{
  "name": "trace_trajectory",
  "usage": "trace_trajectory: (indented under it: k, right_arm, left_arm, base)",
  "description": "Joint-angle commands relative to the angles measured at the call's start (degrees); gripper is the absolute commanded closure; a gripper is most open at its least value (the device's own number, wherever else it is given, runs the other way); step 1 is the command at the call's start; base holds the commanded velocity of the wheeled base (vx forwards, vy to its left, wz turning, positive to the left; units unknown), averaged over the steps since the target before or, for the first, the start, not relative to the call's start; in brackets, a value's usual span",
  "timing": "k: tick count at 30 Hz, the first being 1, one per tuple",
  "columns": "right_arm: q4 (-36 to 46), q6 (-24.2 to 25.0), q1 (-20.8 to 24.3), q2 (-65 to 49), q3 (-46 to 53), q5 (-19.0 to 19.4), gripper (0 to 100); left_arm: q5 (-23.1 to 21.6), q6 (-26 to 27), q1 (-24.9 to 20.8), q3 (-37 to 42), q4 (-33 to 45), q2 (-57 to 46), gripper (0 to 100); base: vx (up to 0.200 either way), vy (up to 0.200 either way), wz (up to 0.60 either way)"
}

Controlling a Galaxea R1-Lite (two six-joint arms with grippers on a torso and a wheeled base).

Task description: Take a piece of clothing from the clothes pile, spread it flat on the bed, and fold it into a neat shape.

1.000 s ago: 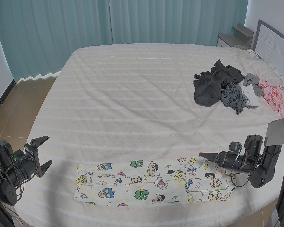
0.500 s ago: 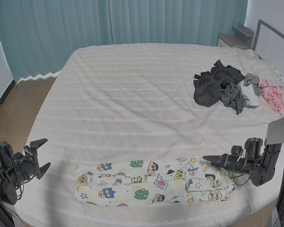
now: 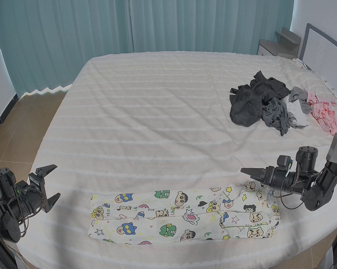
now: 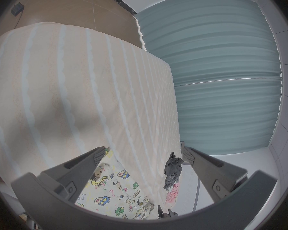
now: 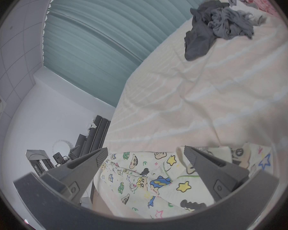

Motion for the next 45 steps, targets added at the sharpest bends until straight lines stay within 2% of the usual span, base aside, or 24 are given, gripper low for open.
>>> trace_trajectory:
  k: [1,3,4,6,7,17,21,30,31,45]
  right_arm:
    - [18.9,-0.02,4.45,-1.41,-15.63,-0.05,0]
    - [22.06,-0.02,4.81,-0.88,-17.74,-0.05,0]
    - [27.07,-0.46,5.6,0.87,-20.81,-0.14,0]
    - [29.1,-1.07,5.95,1.84,-21.69,-0.14,0]
    - [31.03,-3.27,6.12,3.51,-22.57,-0.14,0]
    - [33.93,-9.34,5.42,9.93,-24.68,-2.25,0]
    - [34.54,-13.29,5.07,10.37,-23.19,-4.89,0]
    - [34.37,-14.96,6.56,9.31,-22.04,-5.33,0]
    - [34.37,-15.05,6.65,9.31,-22.04,-5.77,100]
    - [33.58,-17.69,7.09,5.8,-18.62,-6.65,100]
  left_arm:
    - [-0.1,0.05,-0.03,0.66,-0.01,0.27,0]
    - [-0.01,0.05,-0.03,0.66,-0.01,0.27,0]
    - [-0.1,0.05,-0.03,0.66,-0.01,0.27,0]
    - [-0.1,-0.03,-0.03,0.66,0.08,0.27,0]
    - [-0.1,-0.03,-0.03,0.66,0.08,0.27,0]
    - [-0.01,0.05,-0.03,0.66,0.08,0.27,0]
    - [-0.1,0.05,-0.03,0.66,0.08,0.27,0]
    - [-0.01,0.05,-0.03,0.66,0.08,0.27,0]
    - [-0.01,-0.03,-0.03,0.66,0.08,0.27,0]
    - [-0.01,-0.03,-0.03,0.66,0.08,0.27,0]
  base:
    - [0.0,0.0,0.0]
    - [0.0,0.0,0.0]
    - [0.0,0.0,0.0]
    - [0.0,0.0,0.0]
    - [0.0,0.0,0.0]
    - [0.0,0.0,0.0]
    - [0.0,0.0,0.0]
    - [0.0,0.0,0.0]
    - [0.0,0.0,0.0]
    - [0.0,0.0,0.0]
